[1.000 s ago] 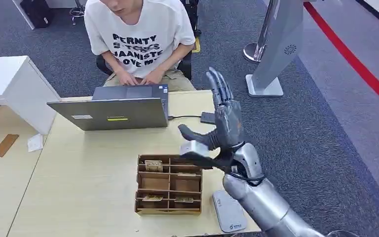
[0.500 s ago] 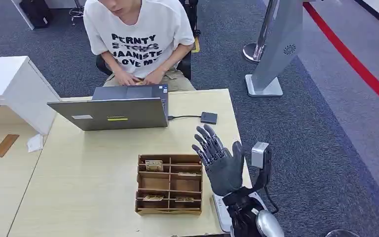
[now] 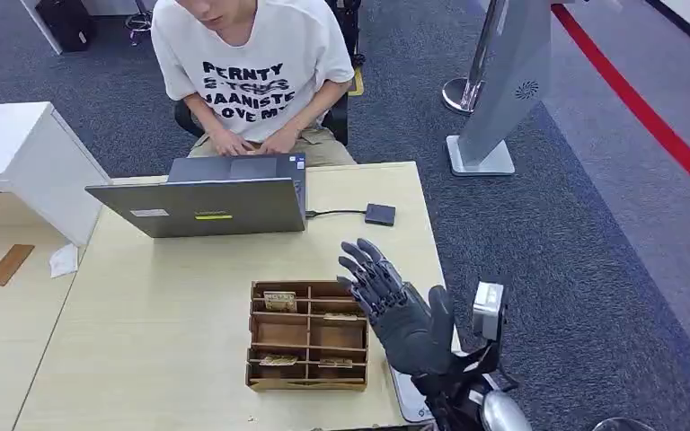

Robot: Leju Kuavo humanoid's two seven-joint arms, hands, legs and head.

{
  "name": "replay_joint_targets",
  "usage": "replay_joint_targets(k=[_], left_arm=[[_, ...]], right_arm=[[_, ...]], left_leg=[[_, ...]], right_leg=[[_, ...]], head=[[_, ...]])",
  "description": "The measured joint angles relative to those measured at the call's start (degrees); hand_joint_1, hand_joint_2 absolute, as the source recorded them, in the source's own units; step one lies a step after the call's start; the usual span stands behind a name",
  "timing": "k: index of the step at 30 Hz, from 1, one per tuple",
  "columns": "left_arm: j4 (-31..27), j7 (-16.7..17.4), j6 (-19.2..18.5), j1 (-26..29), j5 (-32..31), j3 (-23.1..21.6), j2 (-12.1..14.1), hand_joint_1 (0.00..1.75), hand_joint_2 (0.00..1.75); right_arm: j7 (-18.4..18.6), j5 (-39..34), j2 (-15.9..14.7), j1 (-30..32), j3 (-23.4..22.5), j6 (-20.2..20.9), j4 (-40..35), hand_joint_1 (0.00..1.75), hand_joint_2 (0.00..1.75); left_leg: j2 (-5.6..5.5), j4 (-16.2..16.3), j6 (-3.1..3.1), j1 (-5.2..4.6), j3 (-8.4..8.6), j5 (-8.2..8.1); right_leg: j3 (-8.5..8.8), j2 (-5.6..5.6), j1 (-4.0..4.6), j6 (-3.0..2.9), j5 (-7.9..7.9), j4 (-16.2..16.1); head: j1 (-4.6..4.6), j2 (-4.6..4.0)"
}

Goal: Pass the card to the sensor for recognition and then transmit it.

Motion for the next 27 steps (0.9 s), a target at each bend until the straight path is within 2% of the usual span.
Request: replay_joint_targets(k=[1,2,7,11,15,18,23,27], left_arm=[[0.0,0.0,0.0,0.0,0.0,0.0,0.0,0.0,0.0],[0.0,0.0,0.0,0.0,0.0,0.0,0.1,0.0,0.0],[0.0,0.0,-0.1,0.0,0.1,0.0,0.1,0.0,0.0],[0.0,-0.2,-0.1,0.0,0.6,0.0,0.1,0.0,0.0],[0.0,-0.5,-0.1,0.0,1.5,0.0,0.1,0.0,0.0],[0.0,-0.5,-0.1,0.0,1.7,0.0,0.1,0.0,0.0],[0.0,-0.5,0.1,0.0,1.7,0.0,0.1,0.0,0.0],[0.0,-0.5,0.2,0.0,1.5,0.0,0.1,0.0,0.0]], right_arm=[[-0.1,0.0,-0.2,0.0,0.0,0.1,0.0,0.0,0.0],[-0.1,0.0,-0.3,0.0,0.0,0.2,0.0,0.0,1.75],[-0.2,1.1,-1.1,0.1,0.3,1.1,0.0,0.0,1.75],[-1.8,7.2,-1.8,0.1,0.7,0.4,0.0,0.0,1.75],[-5.2,23.9,-2.6,0.0,1.2,-6.4,0.0,0.0,1.75],[-7.3,37.8,-3.0,0.0,2.8,-14.1,-0.3,0.0,1.75],[-8.4,51.0,-3.5,0.0,5.9,-23.4,-1.2,0.0,1.75],[-8.3,56.6,-4.0,0.0,8.2,-27.2,-1.2,0.0,1.75]], left_leg=[[0.0,0.0,0.0,0.0,0.0,0.0],[0.0,0.0,0.0,0.0,0.0,0.0],[0.0,0.0,0.0,0.0,0.0,0.0],[0.0,0.0,0.0,0.0,0.0,0.0],[0.0,0.0,0.0,0.0,0.0,0.0],[0.0,0.0,0.0,0.0,0.0,0.0],[0.0,0.0,0.0,0.0,0.0,0.0],[0.0,0.0,0.0,0.0,0.0,0.0]], right_leg=[[0.0,0.0,0.0,0.0,0.0,0.0],[0.0,0.0,0.0,0.0,0.0,0.0],[0.0,0.0,0.0,0.0,0.0,0.0],[0.0,0.0,0.0,0.0,0.0,0.0],[0.0,0.0,0.0,0.0,0.0,0.0],[0.0,0.0,0.0,0.0,0.0,0.0],[0.0,0.0,0.0,0.0,0.0,0.0],[0.0,0.0,0.0,0.0,0.0,0.0]], head=[[0.0,0.0],[0.0,0.0],[0.0,0.0],[0.0,0.0],[0.0,0.0],[0.0,0.0],[0.0,0.0],[0.0,0.0]])
